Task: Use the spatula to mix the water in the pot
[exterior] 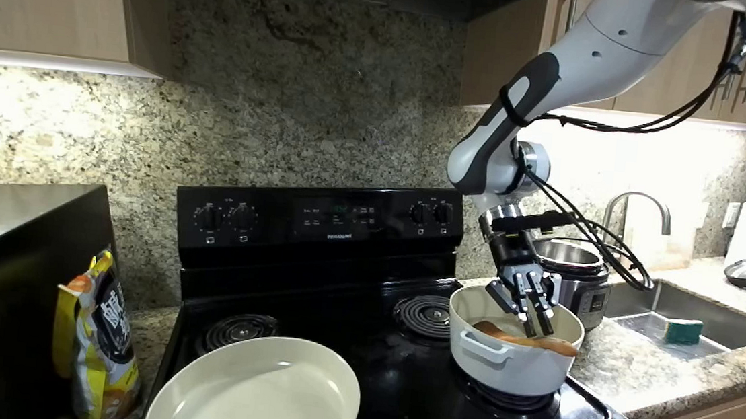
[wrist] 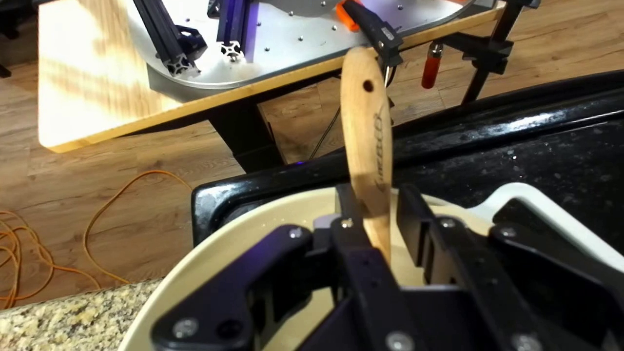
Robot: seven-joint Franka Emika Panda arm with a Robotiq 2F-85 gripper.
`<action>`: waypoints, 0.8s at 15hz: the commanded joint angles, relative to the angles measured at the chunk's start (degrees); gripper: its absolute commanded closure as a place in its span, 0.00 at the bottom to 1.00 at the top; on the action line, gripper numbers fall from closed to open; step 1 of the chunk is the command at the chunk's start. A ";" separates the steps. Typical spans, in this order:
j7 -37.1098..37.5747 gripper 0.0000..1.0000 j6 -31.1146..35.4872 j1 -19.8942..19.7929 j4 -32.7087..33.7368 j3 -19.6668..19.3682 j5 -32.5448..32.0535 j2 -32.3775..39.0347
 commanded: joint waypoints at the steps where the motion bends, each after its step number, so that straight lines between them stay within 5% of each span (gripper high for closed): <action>1: 0.80 0.52 1.22 -0.81 1.49 -0.27 0.87 0.95; 5: 0.39 0.32 1.41 -0.63 1.30 0.02 0.60 0.15; 8: -0.58 0.06 1.24 -0.58 0.29 0.33 0.58 -1.13; 12: -1.70 0.00 2.68 -0.39 -2.63 0.76 0.09 -5.35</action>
